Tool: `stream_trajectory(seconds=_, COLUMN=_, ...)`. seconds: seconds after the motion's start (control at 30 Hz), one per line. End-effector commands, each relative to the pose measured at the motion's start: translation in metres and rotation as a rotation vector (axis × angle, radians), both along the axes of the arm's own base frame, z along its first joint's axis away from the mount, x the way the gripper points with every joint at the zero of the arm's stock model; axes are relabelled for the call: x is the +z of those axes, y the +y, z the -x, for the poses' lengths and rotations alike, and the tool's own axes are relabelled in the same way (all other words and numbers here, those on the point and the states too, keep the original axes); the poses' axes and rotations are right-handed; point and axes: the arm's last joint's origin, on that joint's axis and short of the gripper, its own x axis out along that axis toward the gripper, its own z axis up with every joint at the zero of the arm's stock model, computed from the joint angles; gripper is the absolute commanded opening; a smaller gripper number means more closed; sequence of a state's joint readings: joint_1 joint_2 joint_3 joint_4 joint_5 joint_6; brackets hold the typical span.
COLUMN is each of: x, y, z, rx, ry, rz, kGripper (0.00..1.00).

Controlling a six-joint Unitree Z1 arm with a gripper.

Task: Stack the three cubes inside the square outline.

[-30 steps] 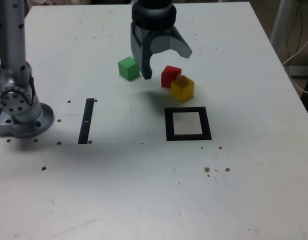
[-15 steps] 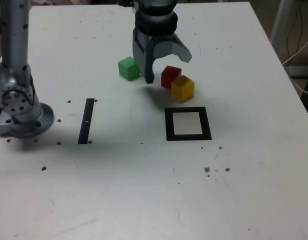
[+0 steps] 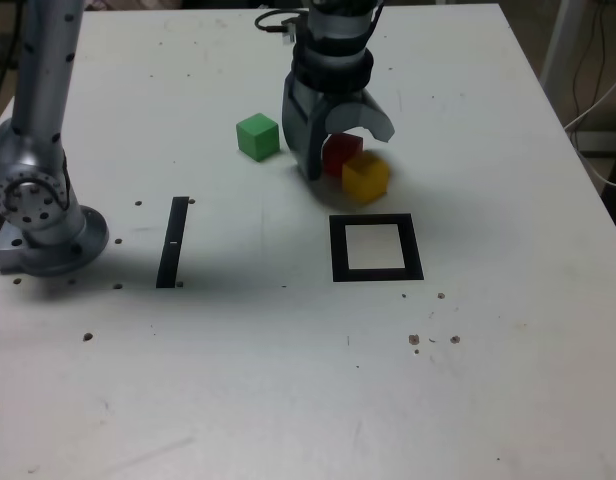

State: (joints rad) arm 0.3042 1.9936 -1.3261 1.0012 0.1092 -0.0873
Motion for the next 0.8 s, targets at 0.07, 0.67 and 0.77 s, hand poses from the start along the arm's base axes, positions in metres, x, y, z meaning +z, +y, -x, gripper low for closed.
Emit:
stream_trajectory(seconds=0.07, x=-0.0048, y=0.0014, z=-0.0048, rx=0.003, ry=0.005, rz=0.0, kGripper=0.97)
stream_trajectory(seconds=0.67, x=-0.0083, y=0.007, z=-0.0024, rx=0.022, ry=0.034, rz=-0.008, kGripper=0.79)
stream_trajectory(seconds=0.77, x=-0.0086, y=0.0068, z=-0.0025, rx=0.023, ry=0.034, rz=-0.004, kGripper=0.74)
